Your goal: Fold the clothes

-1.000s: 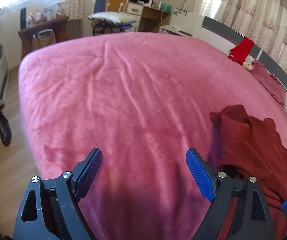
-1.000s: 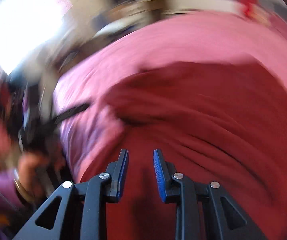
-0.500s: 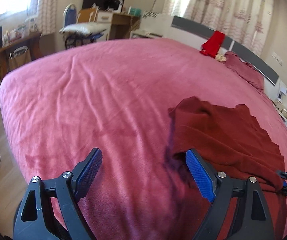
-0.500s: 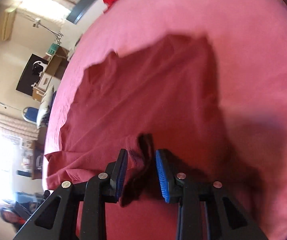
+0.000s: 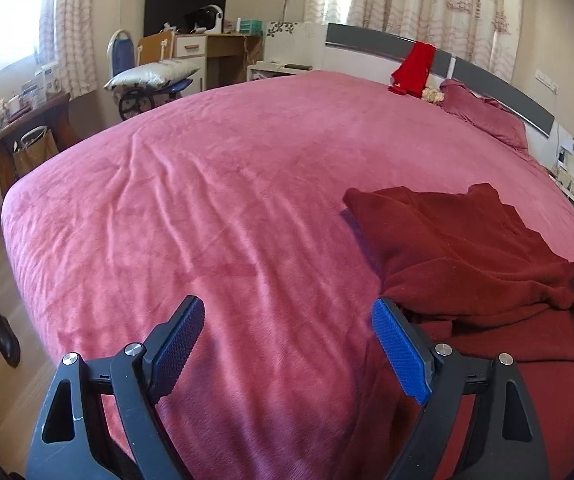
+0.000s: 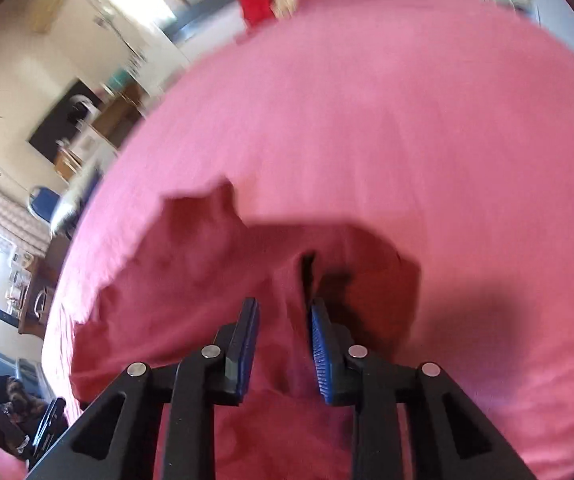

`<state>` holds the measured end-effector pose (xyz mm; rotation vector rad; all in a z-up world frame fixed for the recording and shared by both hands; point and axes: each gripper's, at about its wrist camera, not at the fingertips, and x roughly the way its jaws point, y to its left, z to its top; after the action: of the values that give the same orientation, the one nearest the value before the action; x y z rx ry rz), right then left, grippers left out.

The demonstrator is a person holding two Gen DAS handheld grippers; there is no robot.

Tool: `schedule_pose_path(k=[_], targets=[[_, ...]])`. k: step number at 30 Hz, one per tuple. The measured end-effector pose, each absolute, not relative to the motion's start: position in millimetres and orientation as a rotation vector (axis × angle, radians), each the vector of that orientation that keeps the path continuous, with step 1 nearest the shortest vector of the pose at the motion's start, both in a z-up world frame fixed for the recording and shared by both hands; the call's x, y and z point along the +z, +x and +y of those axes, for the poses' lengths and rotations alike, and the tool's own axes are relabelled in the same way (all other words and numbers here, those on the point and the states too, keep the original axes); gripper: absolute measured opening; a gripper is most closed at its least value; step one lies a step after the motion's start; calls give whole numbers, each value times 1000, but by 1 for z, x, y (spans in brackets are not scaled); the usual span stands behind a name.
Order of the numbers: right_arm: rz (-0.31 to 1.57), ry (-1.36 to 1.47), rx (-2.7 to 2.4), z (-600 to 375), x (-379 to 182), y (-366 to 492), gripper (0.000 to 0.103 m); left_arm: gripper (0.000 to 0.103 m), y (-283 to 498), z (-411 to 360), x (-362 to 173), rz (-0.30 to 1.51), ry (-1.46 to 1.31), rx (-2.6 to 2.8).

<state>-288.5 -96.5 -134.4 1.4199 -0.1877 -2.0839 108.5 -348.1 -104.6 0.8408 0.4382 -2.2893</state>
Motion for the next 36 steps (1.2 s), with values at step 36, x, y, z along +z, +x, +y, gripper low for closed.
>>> schedule_pose_path(k=[36], targets=[[-225, 1349, -2068, -68, -140, -263, 23, 88, 13, -352, -149, -387, 1067, -2303]])
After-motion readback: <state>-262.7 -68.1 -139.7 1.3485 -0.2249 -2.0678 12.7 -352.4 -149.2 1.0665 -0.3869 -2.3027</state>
